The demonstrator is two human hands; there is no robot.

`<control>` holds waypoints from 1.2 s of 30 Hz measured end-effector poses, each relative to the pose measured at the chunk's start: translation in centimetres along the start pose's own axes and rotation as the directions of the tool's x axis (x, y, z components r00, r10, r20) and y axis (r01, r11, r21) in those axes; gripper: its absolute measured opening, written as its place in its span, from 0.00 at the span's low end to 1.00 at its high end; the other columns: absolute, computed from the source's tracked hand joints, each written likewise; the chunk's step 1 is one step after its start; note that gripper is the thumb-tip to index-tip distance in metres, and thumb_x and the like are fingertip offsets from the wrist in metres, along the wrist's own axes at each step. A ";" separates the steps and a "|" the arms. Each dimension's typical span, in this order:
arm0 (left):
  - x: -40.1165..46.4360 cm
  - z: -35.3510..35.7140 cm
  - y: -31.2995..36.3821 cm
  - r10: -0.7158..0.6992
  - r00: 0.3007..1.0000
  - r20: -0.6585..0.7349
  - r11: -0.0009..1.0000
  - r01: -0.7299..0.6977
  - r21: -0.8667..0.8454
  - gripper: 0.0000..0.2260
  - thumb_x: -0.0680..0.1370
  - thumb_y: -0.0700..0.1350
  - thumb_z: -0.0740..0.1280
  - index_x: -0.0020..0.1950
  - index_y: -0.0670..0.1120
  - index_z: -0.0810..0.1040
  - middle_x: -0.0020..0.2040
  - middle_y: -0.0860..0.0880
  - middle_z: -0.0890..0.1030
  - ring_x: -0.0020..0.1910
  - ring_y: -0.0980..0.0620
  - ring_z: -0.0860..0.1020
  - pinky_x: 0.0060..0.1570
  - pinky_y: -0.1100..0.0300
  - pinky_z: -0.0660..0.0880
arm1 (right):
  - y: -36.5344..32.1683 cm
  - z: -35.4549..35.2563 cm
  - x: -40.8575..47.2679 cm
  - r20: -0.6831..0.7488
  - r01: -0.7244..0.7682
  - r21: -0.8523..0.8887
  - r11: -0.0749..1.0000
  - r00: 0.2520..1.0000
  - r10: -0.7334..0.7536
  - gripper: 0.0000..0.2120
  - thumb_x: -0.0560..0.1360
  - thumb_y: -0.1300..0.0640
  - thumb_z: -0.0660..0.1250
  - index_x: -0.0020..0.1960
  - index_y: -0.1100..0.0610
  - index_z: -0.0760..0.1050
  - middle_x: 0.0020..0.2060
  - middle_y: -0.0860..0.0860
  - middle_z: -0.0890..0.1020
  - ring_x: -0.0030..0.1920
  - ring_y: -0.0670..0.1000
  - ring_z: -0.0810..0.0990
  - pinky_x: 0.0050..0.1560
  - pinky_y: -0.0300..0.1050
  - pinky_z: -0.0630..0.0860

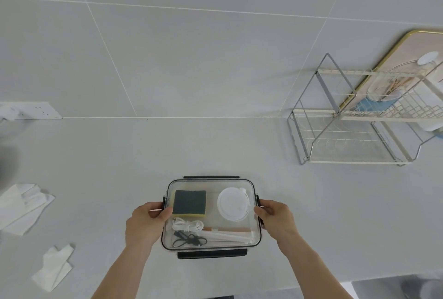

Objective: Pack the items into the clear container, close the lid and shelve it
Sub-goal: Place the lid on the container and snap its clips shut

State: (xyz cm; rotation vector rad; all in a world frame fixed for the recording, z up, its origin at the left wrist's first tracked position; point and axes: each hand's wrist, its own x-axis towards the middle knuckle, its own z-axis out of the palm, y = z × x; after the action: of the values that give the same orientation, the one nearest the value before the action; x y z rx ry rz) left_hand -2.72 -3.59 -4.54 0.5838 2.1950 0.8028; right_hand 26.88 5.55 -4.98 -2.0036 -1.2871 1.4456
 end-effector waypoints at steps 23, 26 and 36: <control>-4.3 1.8 2.0 0.712 0.562 0.422 0.439 -0.824 0.358 0.33 0.69 0.69 0.66 0.72 0.58 0.68 0.72 0.62 0.68 0.75 0.58 0.61 0.73 0.55 0.59 | -5.1 2.2 0.6 0.167 0.608 -0.553 0.569 0.751 -0.639 0.30 0.78 0.47 0.67 0.77 0.52 0.64 0.76 0.50 0.68 0.76 0.53 0.64 0.74 0.50 0.63; -4.4 2.9 0.9 0.639 0.476 0.604 0.310 -0.878 0.364 0.45 0.65 0.74 0.64 0.78 0.60 0.56 0.79 0.62 0.51 0.79 0.59 0.44 0.76 0.54 0.41 | -6.0 3.7 1.3 0.389 0.718 -0.596 0.360 0.650 -0.652 0.32 0.80 0.46 0.62 0.80 0.52 0.57 0.79 0.50 0.61 0.80 0.52 0.54 0.79 0.52 0.54; -2.4 4.4 -0.6 0.644 0.444 0.624 0.192 -0.882 0.430 0.43 0.72 0.75 0.56 0.80 0.58 0.47 0.81 0.58 0.49 0.80 0.53 0.43 0.74 0.50 0.44 | -5.9 5.5 3.6 0.475 0.727 -0.620 0.297 0.648 -0.595 0.28 0.83 0.49 0.56 0.81 0.53 0.54 0.80 0.49 0.56 0.80 0.51 0.49 0.79 0.50 0.43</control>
State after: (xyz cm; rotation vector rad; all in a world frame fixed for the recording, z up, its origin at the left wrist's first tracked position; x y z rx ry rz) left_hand 2.03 -3.82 -6.25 2.2509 1.7006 0.1485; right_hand 19.50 10.41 -5.09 -1.2937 -2.7616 0.6139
